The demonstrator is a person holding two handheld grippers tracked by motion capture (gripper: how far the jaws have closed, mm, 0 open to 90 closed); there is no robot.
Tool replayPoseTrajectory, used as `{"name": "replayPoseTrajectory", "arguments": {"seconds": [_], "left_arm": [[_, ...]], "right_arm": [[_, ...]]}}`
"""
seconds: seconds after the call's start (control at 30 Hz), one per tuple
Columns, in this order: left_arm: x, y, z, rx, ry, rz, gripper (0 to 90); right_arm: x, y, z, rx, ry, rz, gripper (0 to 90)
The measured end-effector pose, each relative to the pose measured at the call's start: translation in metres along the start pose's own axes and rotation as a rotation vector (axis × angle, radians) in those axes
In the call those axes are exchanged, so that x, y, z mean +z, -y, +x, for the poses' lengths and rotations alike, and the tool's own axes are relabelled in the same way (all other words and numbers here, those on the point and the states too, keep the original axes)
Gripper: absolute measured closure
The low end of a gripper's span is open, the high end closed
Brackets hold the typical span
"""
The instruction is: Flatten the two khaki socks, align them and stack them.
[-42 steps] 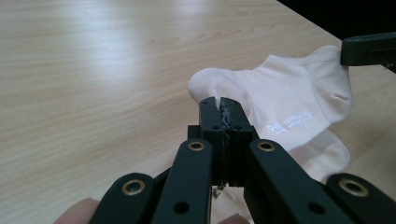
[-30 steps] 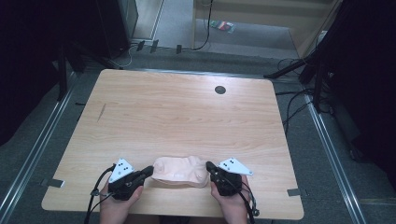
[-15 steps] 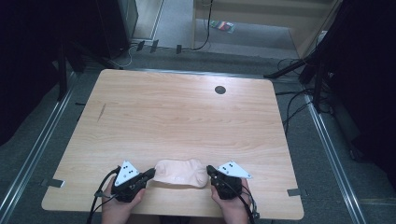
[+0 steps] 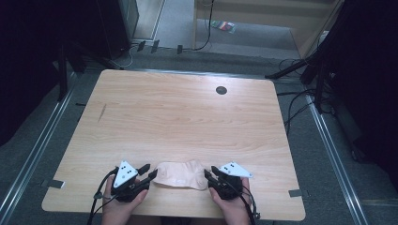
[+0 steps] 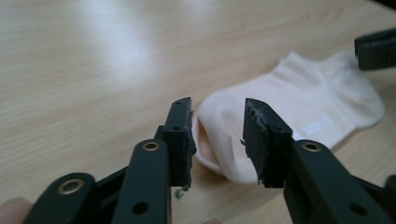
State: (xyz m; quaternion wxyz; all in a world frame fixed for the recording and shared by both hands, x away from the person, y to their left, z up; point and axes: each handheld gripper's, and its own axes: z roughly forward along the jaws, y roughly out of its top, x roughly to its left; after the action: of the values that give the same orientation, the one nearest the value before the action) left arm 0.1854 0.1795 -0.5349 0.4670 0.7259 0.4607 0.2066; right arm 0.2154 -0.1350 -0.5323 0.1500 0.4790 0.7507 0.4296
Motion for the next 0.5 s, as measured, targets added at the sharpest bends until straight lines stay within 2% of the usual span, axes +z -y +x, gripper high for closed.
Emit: {"name": "replayPoseTrajectory", "arguments": {"seconds": [0.07, 0.17, 0.27, 0.37, 0.43, 0.47, 0.5], "left_arm": [[-0.003, -0.001, 0.001, -0.001, 0.002, -0.027, 64.7], [-0.003, 0.0, 0.002, -0.005, -0.002, -0.025, 68.6], [-0.002, 0.002, 0.01, -0.054, 0.003, -0.023, 68.1], [-0.003, 0.002, 0.013, -0.059, 0.003, -0.03, 67.4], [-0.004, 0.002, 0.015, -0.062, 0.015, -0.028, 71.5], [-0.003, 0.002, 0.015, -0.063, 0.043, -0.024, 73.4], [-0.003, 0.002, 0.015, -0.063, 0.043, -0.024, 74.6]], "right_arm": [[-0.004, -0.002, 0.0, 0.014, -0.003, -0.047, 61.3], [-0.007, -0.003, 0.001, 0.007, -0.002, -0.072, 64.7], [-0.012, -0.004, -0.001, 0.007, 0.019, -0.105, 65.5], [-0.013, -0.004, -0.003, 0.018, 0.032, -0.108, 64.5], [-0.013, -0.004, -0.006, 0.021, 0.034, -0.108, 67.9], [-0.012, -0.002, -0.007, 0.023, 0.025, -0.098, 70.9], [-0.012, -0.002, -0.007, 0.023, 0.025, -0.098, 70.9]]}}
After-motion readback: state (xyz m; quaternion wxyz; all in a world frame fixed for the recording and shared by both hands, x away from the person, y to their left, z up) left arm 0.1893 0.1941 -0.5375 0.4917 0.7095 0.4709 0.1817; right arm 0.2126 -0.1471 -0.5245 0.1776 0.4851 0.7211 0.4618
